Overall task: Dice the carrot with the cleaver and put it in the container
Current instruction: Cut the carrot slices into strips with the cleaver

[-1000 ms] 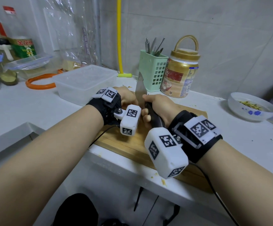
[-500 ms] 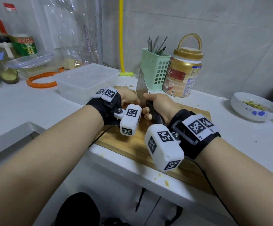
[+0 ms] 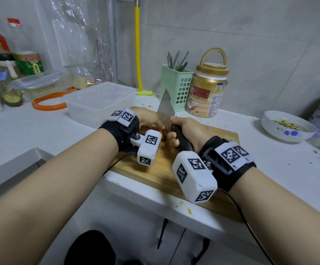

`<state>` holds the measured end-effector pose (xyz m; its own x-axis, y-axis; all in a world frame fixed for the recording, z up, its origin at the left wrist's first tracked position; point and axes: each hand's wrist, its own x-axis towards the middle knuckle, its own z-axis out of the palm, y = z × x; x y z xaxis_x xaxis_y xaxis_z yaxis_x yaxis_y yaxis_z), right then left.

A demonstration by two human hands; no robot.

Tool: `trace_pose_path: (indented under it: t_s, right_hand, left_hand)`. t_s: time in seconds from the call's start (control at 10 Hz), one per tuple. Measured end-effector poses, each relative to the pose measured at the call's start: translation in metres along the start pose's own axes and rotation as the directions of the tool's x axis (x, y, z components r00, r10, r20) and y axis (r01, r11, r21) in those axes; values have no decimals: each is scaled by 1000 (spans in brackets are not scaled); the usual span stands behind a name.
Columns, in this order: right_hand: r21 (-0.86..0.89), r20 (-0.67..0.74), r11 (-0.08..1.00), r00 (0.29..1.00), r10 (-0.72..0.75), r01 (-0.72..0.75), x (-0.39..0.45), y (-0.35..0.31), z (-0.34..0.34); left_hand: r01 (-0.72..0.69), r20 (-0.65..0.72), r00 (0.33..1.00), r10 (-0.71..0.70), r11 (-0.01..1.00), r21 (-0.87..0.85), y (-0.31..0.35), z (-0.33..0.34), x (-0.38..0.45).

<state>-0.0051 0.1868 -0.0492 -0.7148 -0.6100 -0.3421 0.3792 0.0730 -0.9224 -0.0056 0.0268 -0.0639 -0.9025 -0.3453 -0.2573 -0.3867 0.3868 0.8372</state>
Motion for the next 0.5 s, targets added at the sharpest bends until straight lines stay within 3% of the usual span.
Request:
trace_pose_path:
  t_s: [0.2,0.5]
  right_hand:
    - [-116,-4,993,1000,0,-1,-9,-1,8]
    - [-99,-55,995,998,-5,0,8,-6,13]
  left_hand:
    - [-17,-68,997,23,996,89,2,4,-7]
    - [16,-80,997,-10,997,78,2,5,-6]
